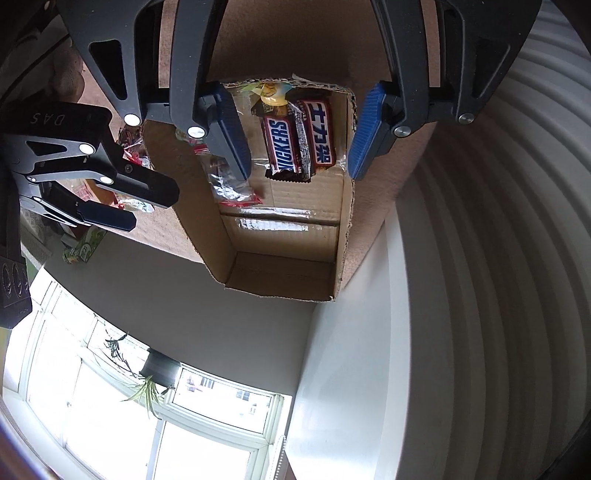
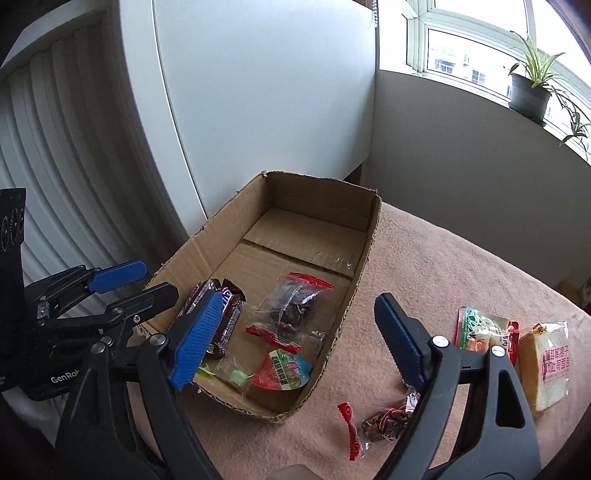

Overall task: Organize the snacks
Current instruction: 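Carry both snacks into the cardboard box and open both tools, then reach the left tool to the red-striped snack bag while the right closes on the yellow candy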

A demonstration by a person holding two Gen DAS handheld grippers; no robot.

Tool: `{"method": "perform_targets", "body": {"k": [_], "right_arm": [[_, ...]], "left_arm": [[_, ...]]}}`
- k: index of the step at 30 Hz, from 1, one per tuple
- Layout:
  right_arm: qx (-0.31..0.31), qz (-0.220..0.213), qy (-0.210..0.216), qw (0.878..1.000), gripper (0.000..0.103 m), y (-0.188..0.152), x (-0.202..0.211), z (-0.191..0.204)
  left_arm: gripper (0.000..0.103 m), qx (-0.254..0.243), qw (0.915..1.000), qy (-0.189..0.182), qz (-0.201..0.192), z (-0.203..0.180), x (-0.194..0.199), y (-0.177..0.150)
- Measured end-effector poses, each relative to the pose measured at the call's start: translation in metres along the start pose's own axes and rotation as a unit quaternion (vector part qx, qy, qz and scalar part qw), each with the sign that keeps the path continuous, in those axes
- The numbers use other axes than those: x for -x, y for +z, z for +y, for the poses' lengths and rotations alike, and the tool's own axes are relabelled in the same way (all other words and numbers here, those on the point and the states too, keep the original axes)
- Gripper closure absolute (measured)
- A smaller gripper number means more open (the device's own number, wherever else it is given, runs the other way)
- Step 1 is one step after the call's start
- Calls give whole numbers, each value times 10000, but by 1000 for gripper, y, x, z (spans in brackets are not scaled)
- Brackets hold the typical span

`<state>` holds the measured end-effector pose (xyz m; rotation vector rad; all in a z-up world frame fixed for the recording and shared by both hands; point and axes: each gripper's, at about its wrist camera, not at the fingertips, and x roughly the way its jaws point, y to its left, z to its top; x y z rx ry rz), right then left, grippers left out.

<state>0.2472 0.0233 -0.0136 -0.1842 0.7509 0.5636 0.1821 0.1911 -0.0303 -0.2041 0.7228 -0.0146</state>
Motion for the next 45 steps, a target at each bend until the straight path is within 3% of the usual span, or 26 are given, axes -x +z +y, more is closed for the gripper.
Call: {"method": "perform_targets", "body": {"k": [14,25,34,45], "right_arm": [[-159,-18,-299,9994,16,-34,67,-50],[-1433,176,-638,9875,16,-106,118,-151],[-1672,541,-779,9813,16,-154,110,-183],[-1848,666,-431,9796,16,-155,89,-198]], "left_arm": [[49,-129,9996,-256,-68,-24,23,-5],[49,-730,9941,-800,13,-89,30,-13],[49,-1245,9849,-1164,320,-145,8,-29],[49,-1834,9763,-938,665,-187,-31,-38]]}}
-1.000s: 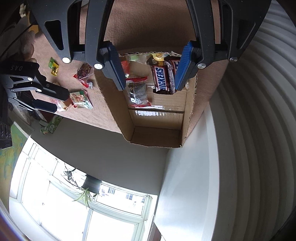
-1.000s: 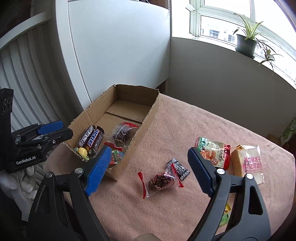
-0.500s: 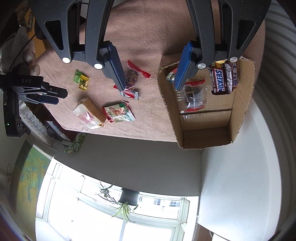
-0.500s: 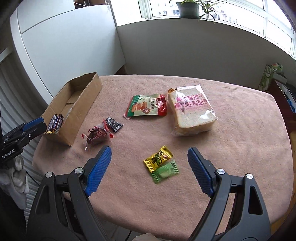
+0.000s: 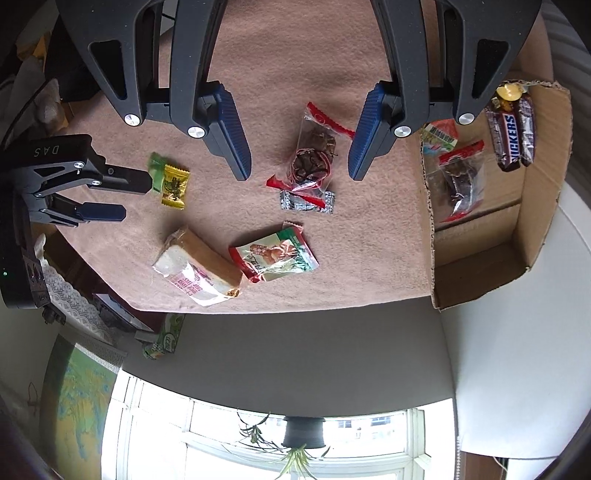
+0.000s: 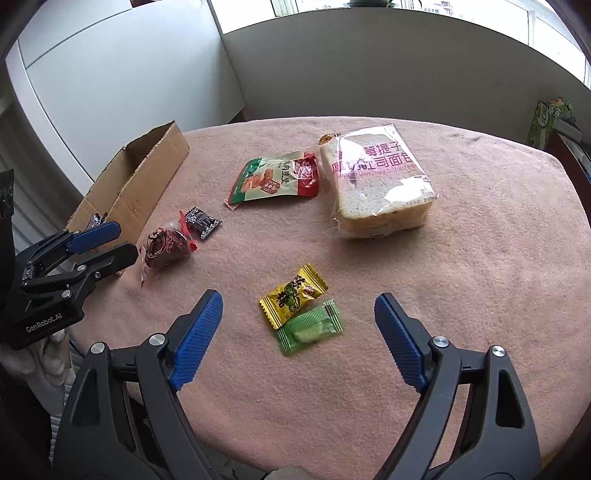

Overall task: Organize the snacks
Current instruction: 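Reach the left tool to the red-striped snack bag while the right closes on the yellow candy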

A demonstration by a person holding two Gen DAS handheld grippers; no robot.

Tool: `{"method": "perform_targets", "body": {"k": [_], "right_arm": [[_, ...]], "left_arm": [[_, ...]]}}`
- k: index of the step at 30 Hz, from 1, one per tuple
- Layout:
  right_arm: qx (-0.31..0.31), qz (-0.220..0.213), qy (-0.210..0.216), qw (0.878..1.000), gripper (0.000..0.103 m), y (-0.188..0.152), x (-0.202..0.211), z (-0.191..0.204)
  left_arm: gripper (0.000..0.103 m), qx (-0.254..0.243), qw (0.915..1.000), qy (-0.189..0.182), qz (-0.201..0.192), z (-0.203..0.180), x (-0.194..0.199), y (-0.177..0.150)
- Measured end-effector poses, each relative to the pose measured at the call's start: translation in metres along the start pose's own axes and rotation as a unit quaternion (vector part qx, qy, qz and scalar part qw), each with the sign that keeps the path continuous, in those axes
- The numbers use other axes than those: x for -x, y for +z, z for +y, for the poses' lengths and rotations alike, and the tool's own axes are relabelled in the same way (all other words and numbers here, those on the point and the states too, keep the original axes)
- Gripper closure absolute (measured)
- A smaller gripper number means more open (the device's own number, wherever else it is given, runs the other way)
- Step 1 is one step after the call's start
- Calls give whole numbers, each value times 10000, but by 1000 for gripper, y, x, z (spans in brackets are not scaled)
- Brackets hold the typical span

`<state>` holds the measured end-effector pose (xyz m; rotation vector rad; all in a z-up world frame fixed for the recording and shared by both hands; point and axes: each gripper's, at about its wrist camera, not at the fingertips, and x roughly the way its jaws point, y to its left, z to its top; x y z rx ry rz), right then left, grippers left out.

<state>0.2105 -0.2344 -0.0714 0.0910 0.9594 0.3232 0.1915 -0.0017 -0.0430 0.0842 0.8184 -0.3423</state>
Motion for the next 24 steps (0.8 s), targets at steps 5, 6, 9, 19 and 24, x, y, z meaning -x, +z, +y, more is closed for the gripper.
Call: {"method": "perform_targets", "body": {"k": [5,6,9,19,24], "right_arm": [[-242,216,189,9993,16,8,-12,-8],[-264,253,181,9992,16,9,-14,-8],[-295,403,228,9985,23,9,-20,-8],[-84,740,222,9970,39,9,-39,14],[-10,766,111,9970,45,13,-47,19]], "left_arm": [[49,-130,9995,93,261,-4,-20,1],[49,-156,9994,124,288,-5,-23,1],[48,-230,9989,216,353,-6,-30,1],[46,-271,9983,305,419,-5,-37,0],[45,-374,9980,278,434,-7,-42,0]]}}
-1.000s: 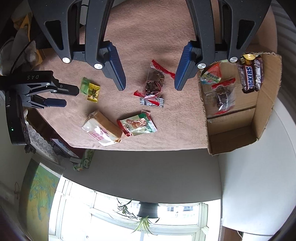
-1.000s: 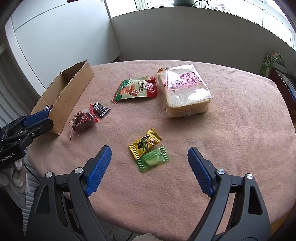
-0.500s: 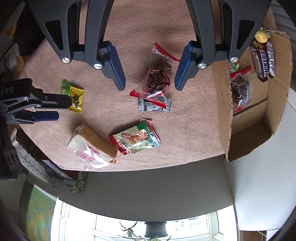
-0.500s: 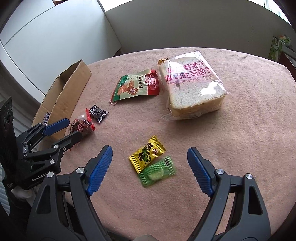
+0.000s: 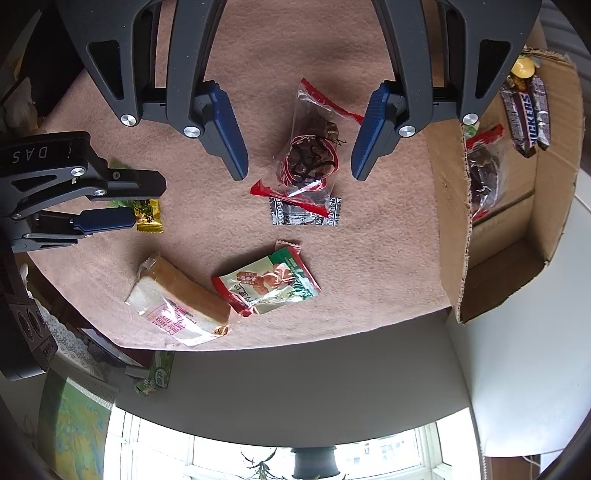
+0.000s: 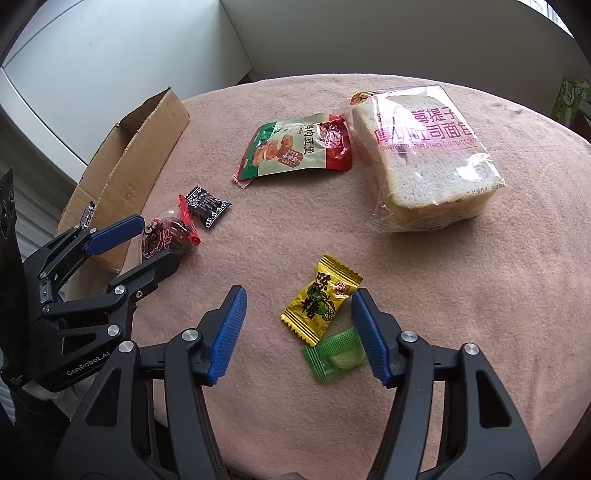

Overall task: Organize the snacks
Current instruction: 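Reach the left tool to the red-striped snack bag while the right closes on the yellow candy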

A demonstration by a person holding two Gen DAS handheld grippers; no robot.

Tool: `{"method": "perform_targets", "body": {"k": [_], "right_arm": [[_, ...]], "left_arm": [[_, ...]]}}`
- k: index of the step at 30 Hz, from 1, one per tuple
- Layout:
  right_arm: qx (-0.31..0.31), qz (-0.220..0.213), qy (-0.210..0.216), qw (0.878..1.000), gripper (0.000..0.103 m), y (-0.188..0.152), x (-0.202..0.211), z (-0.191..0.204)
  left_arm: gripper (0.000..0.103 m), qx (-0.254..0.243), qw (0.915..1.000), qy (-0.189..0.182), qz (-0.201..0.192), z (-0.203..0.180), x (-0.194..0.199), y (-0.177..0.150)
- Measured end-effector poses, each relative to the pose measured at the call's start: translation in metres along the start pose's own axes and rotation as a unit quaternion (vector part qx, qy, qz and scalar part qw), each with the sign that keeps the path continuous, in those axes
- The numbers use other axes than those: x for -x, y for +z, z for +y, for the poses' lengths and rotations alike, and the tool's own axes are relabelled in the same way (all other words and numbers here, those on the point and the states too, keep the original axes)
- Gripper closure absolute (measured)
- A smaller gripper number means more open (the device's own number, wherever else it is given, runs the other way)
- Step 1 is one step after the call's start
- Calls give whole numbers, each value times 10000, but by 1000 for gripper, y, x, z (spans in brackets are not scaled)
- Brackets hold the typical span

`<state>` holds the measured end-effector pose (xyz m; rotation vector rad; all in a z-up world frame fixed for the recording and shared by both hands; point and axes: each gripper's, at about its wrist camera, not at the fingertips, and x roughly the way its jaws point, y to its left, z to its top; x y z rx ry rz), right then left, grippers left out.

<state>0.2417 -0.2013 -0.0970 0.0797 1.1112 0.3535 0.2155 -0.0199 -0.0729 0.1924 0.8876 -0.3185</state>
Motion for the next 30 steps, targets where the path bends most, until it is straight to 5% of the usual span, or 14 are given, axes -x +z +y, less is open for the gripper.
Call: {"method": "perform_targets", "body": {"k": [8,15,19,26,30], "right_arm": [[454,-57,-553,9974,55,0,-6,14],[742,-71,-881,9933,66,-1,-7,18],[715,-86,-888,9934,75,-1,-5,14],[592,-121,-782,9951,75,0,-2,8],[508,-185,-737,9958,76,-3,1,7]], "left_arm": [[46,-53,9998,-175,9,3,2,-2],[45,-169,9998,94,45,-2,-5,1],[46,-172,9995,220,119,-4,-14,1],[64,-16,9995,326,2,-1,-14,-2],[66,89,9996,256,0,4,-11,-4]]}}
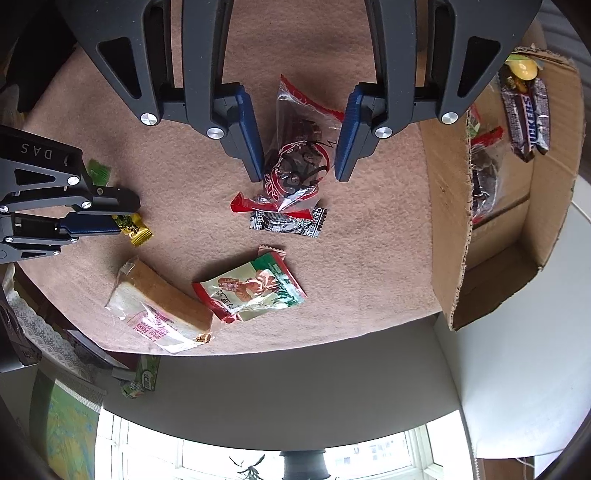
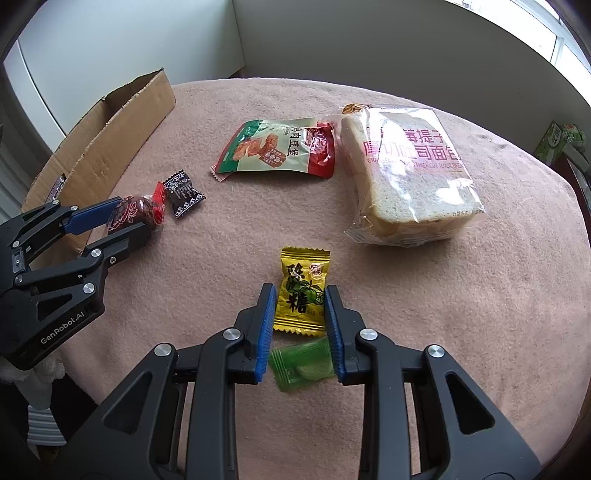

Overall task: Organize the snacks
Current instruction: 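Reach the left tool to the red-striped snack bag while the right closes on the yellow candy, then carry both held snacks into the cardboard box and open both tools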

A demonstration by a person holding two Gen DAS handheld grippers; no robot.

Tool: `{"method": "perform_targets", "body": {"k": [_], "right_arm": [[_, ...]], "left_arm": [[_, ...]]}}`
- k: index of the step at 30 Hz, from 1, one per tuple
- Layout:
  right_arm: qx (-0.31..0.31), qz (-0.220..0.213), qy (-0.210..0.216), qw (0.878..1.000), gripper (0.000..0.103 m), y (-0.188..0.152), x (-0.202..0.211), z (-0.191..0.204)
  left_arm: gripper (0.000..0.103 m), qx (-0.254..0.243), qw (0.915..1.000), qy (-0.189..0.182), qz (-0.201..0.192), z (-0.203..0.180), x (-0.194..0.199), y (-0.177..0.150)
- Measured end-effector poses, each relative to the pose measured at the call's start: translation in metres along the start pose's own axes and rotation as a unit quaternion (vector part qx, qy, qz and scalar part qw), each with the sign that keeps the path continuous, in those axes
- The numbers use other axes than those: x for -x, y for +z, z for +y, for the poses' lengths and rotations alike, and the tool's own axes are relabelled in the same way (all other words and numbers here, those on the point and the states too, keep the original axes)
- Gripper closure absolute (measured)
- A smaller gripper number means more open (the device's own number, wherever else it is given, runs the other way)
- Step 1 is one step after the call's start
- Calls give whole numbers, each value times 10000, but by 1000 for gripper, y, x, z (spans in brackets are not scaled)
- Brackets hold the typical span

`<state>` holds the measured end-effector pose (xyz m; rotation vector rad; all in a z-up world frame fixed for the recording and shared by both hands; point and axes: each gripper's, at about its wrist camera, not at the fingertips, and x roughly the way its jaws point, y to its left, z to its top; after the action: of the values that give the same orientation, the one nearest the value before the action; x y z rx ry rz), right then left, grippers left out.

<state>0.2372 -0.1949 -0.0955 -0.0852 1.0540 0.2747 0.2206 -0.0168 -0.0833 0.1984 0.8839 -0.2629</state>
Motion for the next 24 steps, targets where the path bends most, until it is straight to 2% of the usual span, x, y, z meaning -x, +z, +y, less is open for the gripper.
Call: {"method": "perform_targets", "body": {"k": [10,16,24], "right_arm": [[-75,-153,85,9998,76,-4,18,-7],[-65,-400,181,9990,76,-1,41,-4],[46,-735,533,9959,76,15,69,23]], "left_arm": [[70,247,9994,-212,-81,8,14,-7],[71,370,9982,-393,-253,12,33,-8],[71,619,9949,-525,-596,32,68,-5]]}}
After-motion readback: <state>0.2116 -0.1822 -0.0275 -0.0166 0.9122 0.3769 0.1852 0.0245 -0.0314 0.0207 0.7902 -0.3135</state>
